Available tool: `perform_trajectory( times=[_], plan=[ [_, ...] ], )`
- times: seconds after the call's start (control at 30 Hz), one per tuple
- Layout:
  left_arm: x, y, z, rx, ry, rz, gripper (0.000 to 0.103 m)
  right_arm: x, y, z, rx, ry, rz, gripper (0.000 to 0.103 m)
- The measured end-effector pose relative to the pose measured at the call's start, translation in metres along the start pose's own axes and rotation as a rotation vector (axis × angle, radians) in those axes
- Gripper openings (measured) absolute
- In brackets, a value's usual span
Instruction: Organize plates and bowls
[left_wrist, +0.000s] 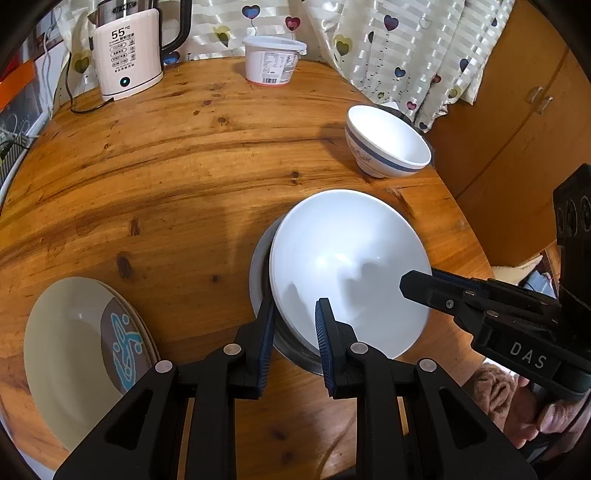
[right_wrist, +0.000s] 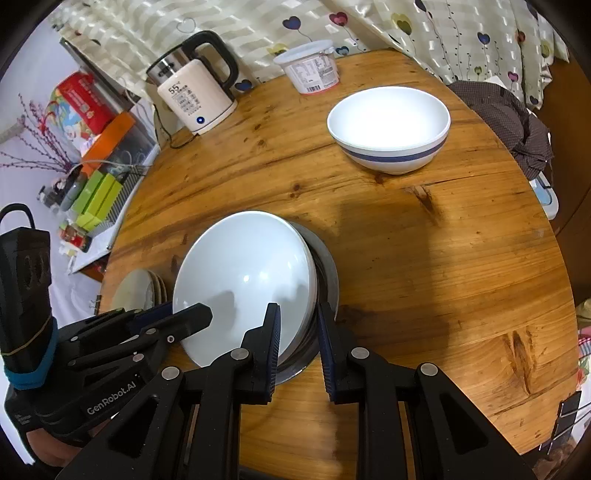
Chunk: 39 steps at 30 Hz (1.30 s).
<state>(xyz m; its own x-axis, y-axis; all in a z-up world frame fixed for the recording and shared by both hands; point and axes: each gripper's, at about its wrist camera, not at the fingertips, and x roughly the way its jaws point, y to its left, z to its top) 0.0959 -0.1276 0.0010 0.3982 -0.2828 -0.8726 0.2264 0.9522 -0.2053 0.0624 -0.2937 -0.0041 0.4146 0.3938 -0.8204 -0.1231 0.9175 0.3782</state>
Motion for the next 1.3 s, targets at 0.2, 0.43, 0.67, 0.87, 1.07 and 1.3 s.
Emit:
perform_trajectory(
  times=[0.2,0.43,0.67,0.87,1.07,1.3],
  plan=[
    [-0.001,-0.002,0.0,0.01,-0.003,0.014,0.024,-0.001,0.0,0.0,-0.009,-0.005,-0.01,0.021],
    [-0.001,-0.004,0.0,0.023,-0.007,0.02,0.024,-0.001,0.001,0.001,-0.015,-0.007,-0.014,0.021],
    [-0.001,-0.001,-0.001,0.011,-0.018,0.018,0.025,-0.005,0.0,0.002,-0.023,-0.022,-0.029,0.021],
    [-0.008,0.004,-0.001,-0.003,-0.045,0.021,0.025,-0.01,-0.001,0.003,-0.022,-0.035,-0.025,0.021],
    [-0.021,0.005,0.0,-0.002,-0.081,0.019,0.025,-0.019,0.0,0.005,-0.028,-0.056,-0.012,0.021],
    [-0.032,0.001,0.002,0.013,-0.114,0.014,0.025,-0.029,0.003,0.006,-0.046,-0.078,0.005,0.03]
  ],
)
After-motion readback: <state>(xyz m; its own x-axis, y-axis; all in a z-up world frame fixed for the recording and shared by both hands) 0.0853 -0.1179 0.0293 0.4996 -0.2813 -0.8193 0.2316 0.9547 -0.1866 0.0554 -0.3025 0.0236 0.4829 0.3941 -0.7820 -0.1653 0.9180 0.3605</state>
